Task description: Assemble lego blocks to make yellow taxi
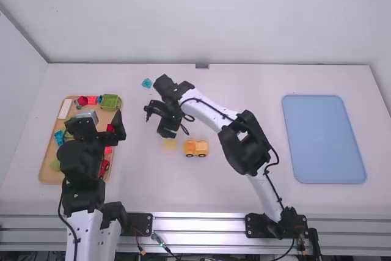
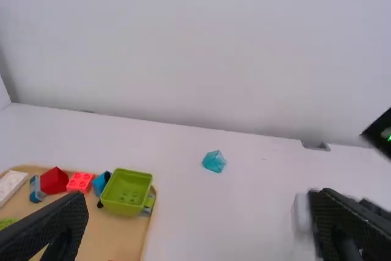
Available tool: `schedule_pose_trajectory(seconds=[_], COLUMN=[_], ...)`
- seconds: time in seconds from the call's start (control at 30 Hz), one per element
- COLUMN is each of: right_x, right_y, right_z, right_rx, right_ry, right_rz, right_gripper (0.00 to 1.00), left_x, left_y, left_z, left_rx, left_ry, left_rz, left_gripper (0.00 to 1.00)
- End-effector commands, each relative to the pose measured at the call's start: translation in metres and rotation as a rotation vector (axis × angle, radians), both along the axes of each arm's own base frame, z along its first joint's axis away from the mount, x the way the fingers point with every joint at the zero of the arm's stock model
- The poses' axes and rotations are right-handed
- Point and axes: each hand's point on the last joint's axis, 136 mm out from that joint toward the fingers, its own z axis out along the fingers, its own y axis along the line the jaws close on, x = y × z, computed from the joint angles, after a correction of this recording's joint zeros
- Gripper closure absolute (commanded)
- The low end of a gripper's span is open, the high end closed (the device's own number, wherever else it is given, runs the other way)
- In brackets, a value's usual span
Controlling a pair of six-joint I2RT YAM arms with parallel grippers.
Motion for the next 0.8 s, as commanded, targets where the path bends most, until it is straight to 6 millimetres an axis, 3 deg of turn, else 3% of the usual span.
schedule_pose_trajectory(seconds=[0.0,0.13,0.27,0.47,0.53,0.57,0.63,0.77], right_x=[0.016,0.038,0.051,0.042,0.040,0.040,0.037,0.036], right_y=[0.002,-0.020,-0.054,-0.107,-0.138,-0.138,-0.165,-0.200], right_z=[0.057,0.080,0.091,0.102,0.102,0.102,0.099,0.096], right_rx=[0.151,0.166,0.183,0.277,0.309,0.309,0.331,0.372], right_ry=[-0.039,-0.146,-0.274,-0.351,-0.373,-0.373,-0.386,-0.411], right_rz=[-0.037,-0.133,-0.266,-0.420,-0.506,-0.506,-0.577,-0.695], right_gripper=[0.01,0.01,0.01,0.01,0.01,0.01,0.01,0.01], left_x=[0.000,0.003,0.014,0.036,0.043,0.043,0.048,0.052], left_y=[-0.002,-0.011,-0.036,-0.063,-0.076,-0.076,-0.084,-0.091], left_z=[-0.007,-0.008,-0.013,-0.031,-0.041,-0.041,-0.055,-0.081], left_rx=[-0.039,-0.027,0.063,0.121,0.179,0.179,0.255,0.433], left_ry=[0.013,0.016,0.032,0.148,0.233,0.233,0.356,0.593], left_rz=[-0.008,-0.064,-0.249,-0.494,-0.629,-0.629,-0.706,-0.791], left_gripper=[0.01,0.01,0.01,0.01,0.01,0.01,0.01,0.01])
